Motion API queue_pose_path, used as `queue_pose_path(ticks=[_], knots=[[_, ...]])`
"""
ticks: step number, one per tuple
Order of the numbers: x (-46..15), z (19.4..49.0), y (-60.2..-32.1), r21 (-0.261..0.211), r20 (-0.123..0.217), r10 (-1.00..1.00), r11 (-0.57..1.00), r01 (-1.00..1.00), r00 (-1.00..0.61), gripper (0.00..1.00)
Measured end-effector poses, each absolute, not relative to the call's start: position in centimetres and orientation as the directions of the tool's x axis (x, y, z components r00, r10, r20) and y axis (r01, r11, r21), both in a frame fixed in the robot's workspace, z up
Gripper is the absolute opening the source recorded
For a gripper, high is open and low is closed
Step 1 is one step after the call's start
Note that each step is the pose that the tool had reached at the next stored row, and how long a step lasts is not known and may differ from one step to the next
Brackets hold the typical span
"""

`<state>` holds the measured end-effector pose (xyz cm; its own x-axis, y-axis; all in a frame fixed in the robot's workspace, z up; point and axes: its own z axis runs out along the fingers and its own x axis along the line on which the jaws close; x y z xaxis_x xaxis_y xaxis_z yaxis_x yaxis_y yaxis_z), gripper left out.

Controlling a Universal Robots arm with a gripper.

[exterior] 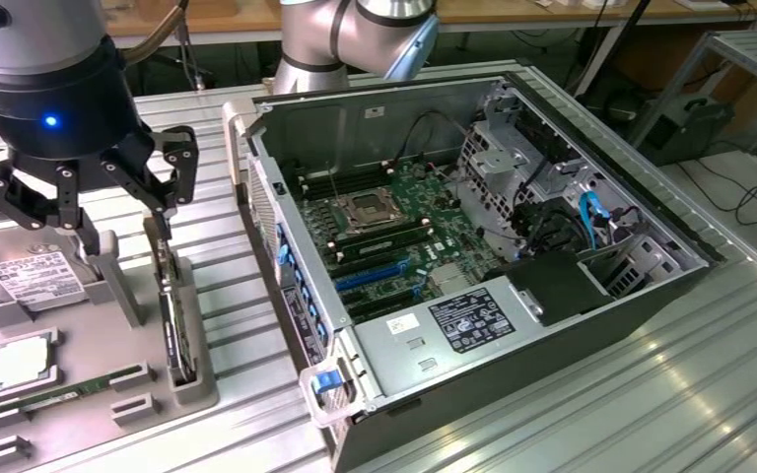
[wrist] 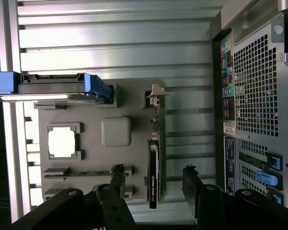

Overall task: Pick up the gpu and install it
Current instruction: 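Pick up the gpu and move the gpu toward the slot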

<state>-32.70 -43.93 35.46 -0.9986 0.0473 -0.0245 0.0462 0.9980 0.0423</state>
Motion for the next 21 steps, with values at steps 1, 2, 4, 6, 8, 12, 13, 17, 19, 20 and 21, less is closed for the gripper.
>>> queue_pose_path(ticks=[1,2,4,6,8,12,13,17,19,20,21], knots=[[-32.7,35.5,-43.9,0.042,-0.024,0.047,0.998,0.046,-0.999,0.6],[-32.7,35.5,-43.9,0.042,-0.024,0.047,0.998,0.046,-0.999,0.6],[-32.7,35.4,-43.9,0.042,-0.024,0.047,0.998,0.046,-0.999,0.6],[-32.7,35.3,-43.9,0.042,-0.025,0.047,0.998,0.046,-0.999,0.6],[-32.7,35.1,-43.9,0.042,-0.025,0.047,0.998,0.046,-0.999,0.6],[-32.7,34.5,-43.9,0.042,-0.025,0.047,0.998,0.046,-0.999,0.6],[-32.7,34.4,-43.9,0.042,-0.024,0.047,0.998,0.046,-0.999,0.6],[-32.7,34.0,-44.0,0.042,-0.024,0.047,0.998,0.046,-0.999,0.6],[-32.7,33.8,-44.0,0.042,-0.024,0.047,0.998,0.046,-0.999,0.6],[-32.7,33.7,-44.0,0.042,-0.024,0.047,0.998,0.046,-0.999,0.6],[-32.7,33.7,-44.0,0.042,-0.024,0.047,0.998,0.046,-0.999,0.6]])
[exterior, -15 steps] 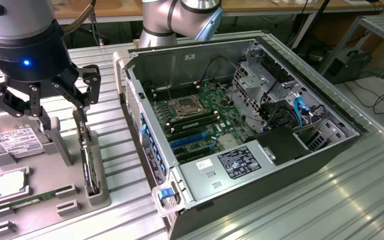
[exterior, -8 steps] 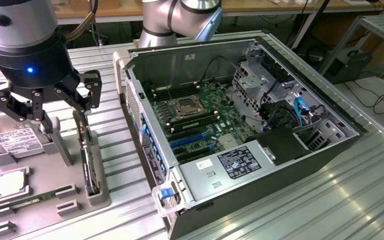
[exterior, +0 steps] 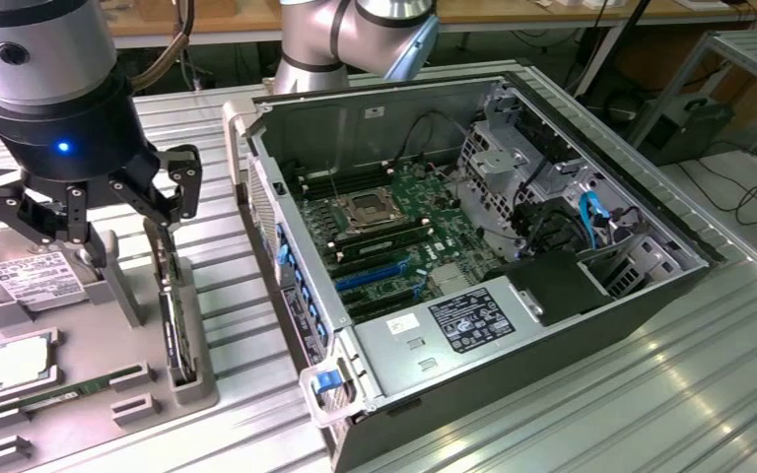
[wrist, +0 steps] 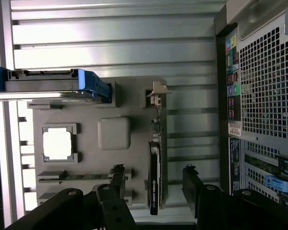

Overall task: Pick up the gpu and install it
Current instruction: 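Pick up the gpu and move the gpu toward the slot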

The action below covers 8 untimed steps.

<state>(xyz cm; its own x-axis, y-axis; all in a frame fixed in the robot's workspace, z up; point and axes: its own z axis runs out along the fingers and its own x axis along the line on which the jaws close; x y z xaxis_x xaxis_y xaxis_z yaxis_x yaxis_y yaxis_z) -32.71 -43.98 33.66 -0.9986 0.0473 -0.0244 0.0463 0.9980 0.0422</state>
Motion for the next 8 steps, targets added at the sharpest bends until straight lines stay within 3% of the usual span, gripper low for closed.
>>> queue_pose_path(ticks=[8], knots=[[-32.7,32.67,-44.52,0.042,-0.025,0.047,0.998,0.046,-0.999,0.6]])
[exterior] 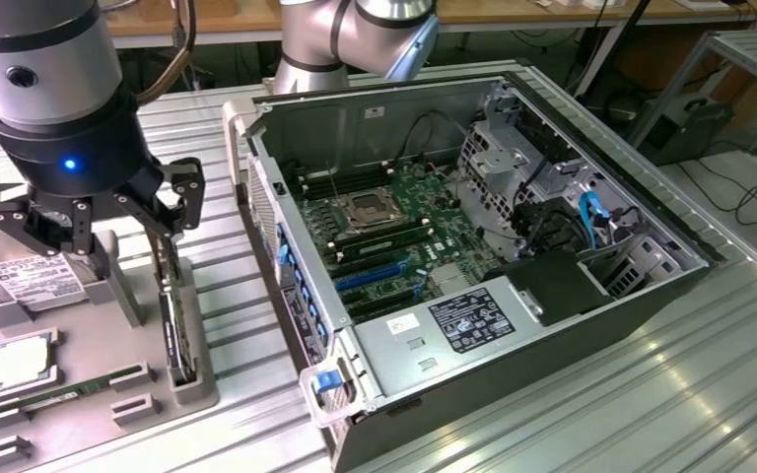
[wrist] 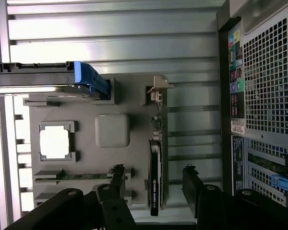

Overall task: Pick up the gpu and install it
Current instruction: 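Pick up the gpu and move the gpu toward the slot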

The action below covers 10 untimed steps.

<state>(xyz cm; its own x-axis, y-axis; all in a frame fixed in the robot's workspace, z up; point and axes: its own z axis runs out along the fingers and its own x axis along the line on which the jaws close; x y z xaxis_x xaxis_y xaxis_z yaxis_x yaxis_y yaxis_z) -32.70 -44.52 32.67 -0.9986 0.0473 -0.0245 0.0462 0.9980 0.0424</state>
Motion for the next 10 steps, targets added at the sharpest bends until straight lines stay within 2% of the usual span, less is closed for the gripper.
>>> queue_pose_path(ticks=[10], knots=[[-32.7,31.4,-44.8,0.042,-0.022,0.047,0.998,0.046,-0.999,0.6]])
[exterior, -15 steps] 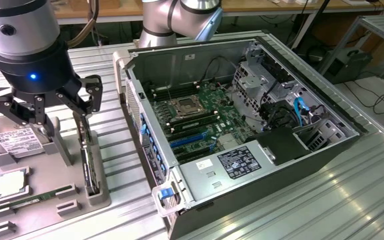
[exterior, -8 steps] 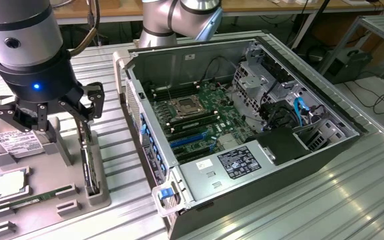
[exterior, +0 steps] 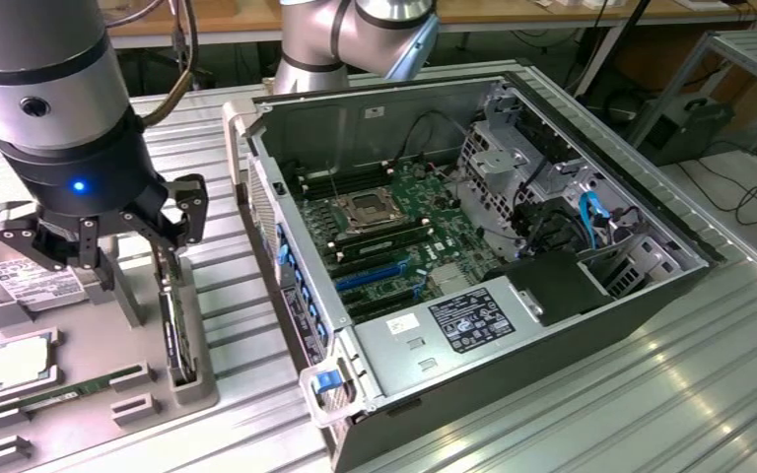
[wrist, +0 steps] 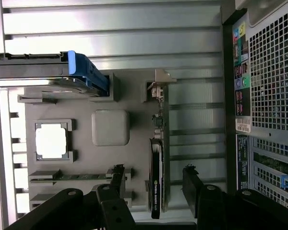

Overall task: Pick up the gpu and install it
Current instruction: 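Pick up the gpu and move the gpu toward the slot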

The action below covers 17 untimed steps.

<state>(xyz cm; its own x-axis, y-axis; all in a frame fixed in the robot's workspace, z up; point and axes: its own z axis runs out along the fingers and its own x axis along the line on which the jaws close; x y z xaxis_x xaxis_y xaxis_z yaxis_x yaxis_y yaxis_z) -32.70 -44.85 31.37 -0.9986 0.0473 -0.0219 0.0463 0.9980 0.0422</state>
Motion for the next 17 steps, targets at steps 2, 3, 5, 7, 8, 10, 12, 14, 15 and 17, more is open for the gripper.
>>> queue_pose_path(ticks=[2,3,5,7,8,10,12,14,15,17], knots=[[-32.7,31.1,-44.9,0.042,-0.022,0.047,0.998,0.046,-0.999,0.6],[-32.7,31.0,-45.0,0.042,-0.022,0.047,0.998,0.046,-0.999,0.6],[-32.7,30.8,-45.1,0.042,-0.022,0.047,0.998,0.046,-0.999,0.6],[-32.7,30.4,-45.1,0.042,-0.022,0.047,0.998,0.046,-0.999,0.6],[-32.7,30.2,-45.2,0.042,-0.022,0.047,0.998,0.046,-0.999,0.6],[-32.7,30.0,-45.2,0.042,-0.022,0.047,0.998,0.046,-0.999,0.6],[-32.7,29.8,-45.2,0.042,-0.022,0.047,0.998,0.046,-0.999,0.6],[-32.7,29.5,-45.3,0.042,-0.022,0.047,0.998,0.046,-0.999,0.6],[-32.7,29.1,-45.4,0.042,-0.022,0.047,0.998,0.046,-0.999,0.6],[-32.7,28.7,-45.5,0.042,-0.022,0.047,0.998,0.046,-0.999,0.6]])
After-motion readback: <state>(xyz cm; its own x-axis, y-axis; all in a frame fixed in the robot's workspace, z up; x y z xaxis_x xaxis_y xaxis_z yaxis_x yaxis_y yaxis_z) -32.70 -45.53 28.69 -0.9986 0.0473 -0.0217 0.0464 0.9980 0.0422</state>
